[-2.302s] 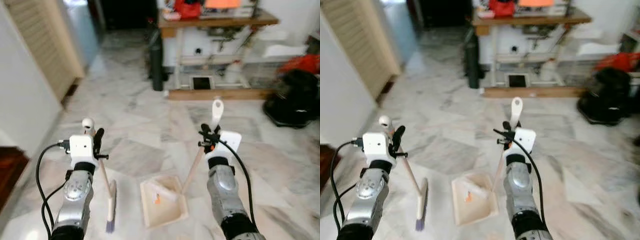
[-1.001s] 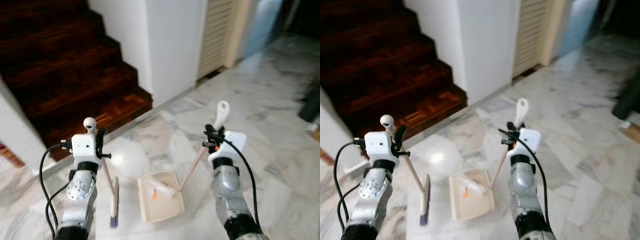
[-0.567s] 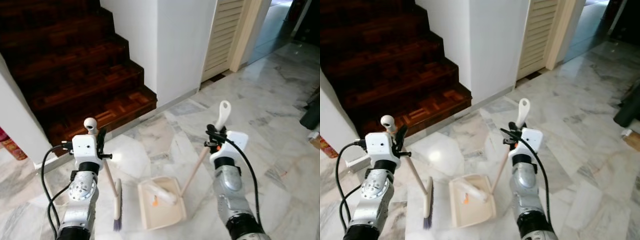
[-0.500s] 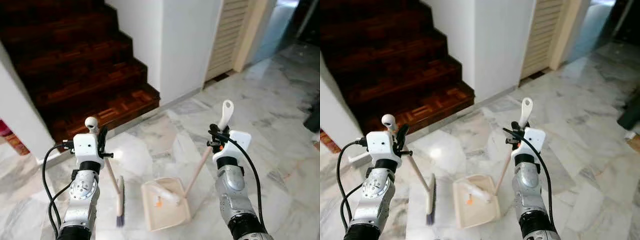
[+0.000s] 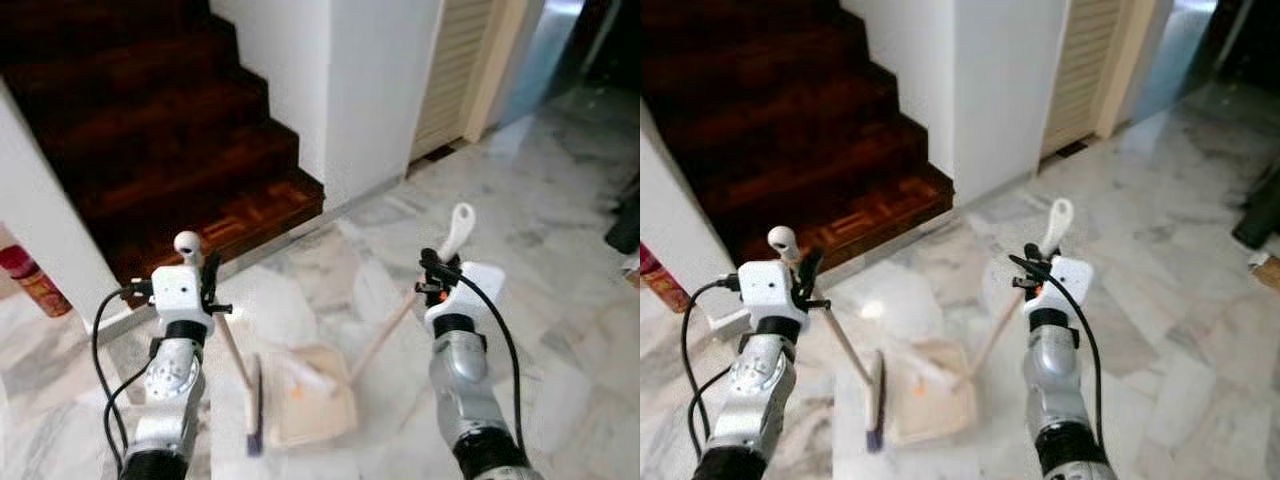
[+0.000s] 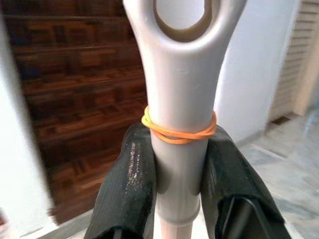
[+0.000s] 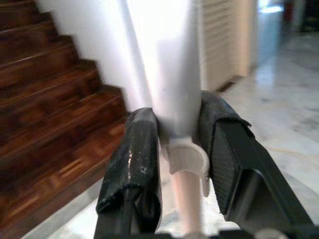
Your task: Sweep floor
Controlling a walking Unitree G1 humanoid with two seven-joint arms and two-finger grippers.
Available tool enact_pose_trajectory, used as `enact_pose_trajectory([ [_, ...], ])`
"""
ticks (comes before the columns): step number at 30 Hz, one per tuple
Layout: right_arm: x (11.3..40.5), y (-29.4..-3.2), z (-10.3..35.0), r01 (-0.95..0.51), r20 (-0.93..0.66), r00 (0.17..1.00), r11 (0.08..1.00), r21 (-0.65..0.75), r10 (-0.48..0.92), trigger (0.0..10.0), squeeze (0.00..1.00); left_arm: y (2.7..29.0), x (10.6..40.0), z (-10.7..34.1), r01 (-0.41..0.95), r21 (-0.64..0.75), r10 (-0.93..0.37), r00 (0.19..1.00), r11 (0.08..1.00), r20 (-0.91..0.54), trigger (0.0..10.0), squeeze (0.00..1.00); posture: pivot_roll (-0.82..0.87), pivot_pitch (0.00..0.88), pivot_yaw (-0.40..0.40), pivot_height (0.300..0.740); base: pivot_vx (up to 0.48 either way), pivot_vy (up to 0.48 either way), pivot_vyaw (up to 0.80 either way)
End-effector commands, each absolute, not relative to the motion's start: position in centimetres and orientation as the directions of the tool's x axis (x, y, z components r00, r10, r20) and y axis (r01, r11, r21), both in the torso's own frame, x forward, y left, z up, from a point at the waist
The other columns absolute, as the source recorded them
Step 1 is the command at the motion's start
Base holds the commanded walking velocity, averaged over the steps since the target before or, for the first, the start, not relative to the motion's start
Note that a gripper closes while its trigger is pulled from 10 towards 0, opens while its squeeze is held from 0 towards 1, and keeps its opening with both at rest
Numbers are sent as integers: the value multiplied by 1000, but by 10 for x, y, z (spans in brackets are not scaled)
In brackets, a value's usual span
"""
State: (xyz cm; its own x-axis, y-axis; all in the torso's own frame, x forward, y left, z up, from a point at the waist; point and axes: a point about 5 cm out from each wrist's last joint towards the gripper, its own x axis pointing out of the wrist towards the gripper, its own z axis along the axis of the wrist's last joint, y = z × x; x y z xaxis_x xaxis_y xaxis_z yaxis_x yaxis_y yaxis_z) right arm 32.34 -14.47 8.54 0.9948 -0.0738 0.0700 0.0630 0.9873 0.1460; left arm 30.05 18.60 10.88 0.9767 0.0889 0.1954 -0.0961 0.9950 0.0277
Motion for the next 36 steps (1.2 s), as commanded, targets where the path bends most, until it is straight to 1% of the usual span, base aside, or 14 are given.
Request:
enact_pose_trajectory([
  [1,329,-146,100,57,133,988,986,158,-78,10000,0,190,301,118,-110,46,96,966,993,239,10000,0,51,0,10,740,0,326,800],
  [5,328,-144,99,48,128,989,984,174,-71,10000,0,189,301,118,-107,46,93,966,993,240,10000,0,50,0,12,740,0,321,141],
  [16,328,-141,98,37,124,991,986,162,-58,10000,0,189,302,119,-97,49,82,967,994,243,10000,0,52,0,17,740,0,319,0],
  [27,329,-138,100,22,132,990,986,165,-44,10000,0,189,303,120,-91,50,76,966,995,248,10000,0,51,0,17,740,0,317,745],
  [36,328,-140,99,23,129,991,986,163,-44,10000,0,188,302,119,-96,46,82,966,994,245,10000,0,55,0,11,740,0,316,0],
])
